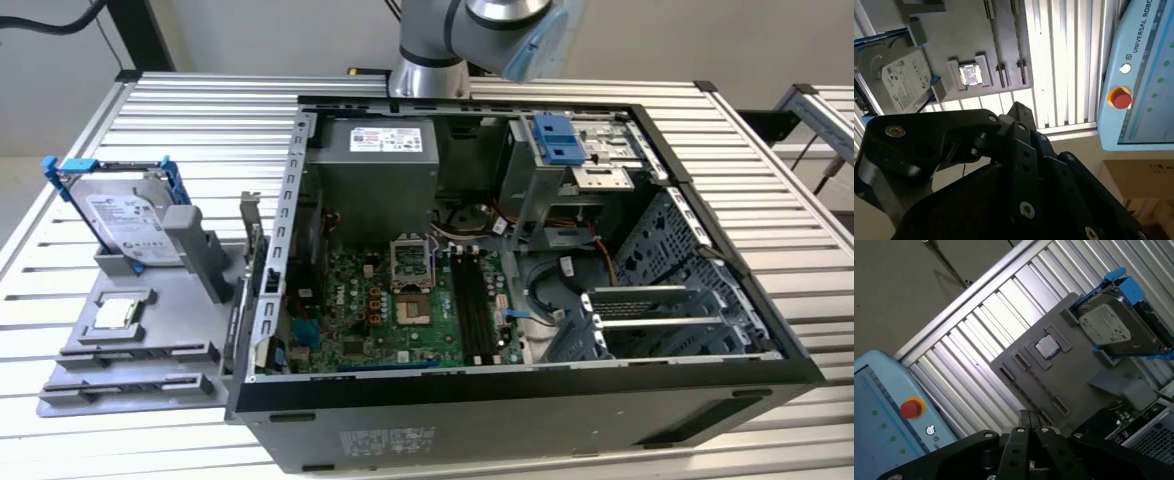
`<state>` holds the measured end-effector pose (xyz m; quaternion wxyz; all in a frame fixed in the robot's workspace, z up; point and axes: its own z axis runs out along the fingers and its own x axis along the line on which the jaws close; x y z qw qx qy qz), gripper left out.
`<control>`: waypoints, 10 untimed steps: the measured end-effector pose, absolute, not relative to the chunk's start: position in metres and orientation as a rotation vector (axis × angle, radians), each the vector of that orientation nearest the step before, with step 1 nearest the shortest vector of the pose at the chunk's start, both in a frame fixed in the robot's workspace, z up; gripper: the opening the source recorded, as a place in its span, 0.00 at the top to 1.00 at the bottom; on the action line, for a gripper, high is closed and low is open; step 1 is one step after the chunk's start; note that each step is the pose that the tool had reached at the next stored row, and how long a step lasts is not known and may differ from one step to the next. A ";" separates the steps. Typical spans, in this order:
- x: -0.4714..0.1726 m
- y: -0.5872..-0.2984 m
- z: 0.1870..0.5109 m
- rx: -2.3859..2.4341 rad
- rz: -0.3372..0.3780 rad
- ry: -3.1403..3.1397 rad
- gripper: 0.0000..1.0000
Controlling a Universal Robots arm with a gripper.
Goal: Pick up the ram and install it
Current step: 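Pick up the ram and move it above insertion slot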
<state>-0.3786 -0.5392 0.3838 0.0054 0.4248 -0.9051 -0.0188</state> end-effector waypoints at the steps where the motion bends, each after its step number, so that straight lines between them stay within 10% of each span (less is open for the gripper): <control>1: -0.379 -0.539 0.384 1.354 -0.059 -2.822 1.00; 10: -0.379 -0.539 0.384 1.579 -0.056 -2.699 1.00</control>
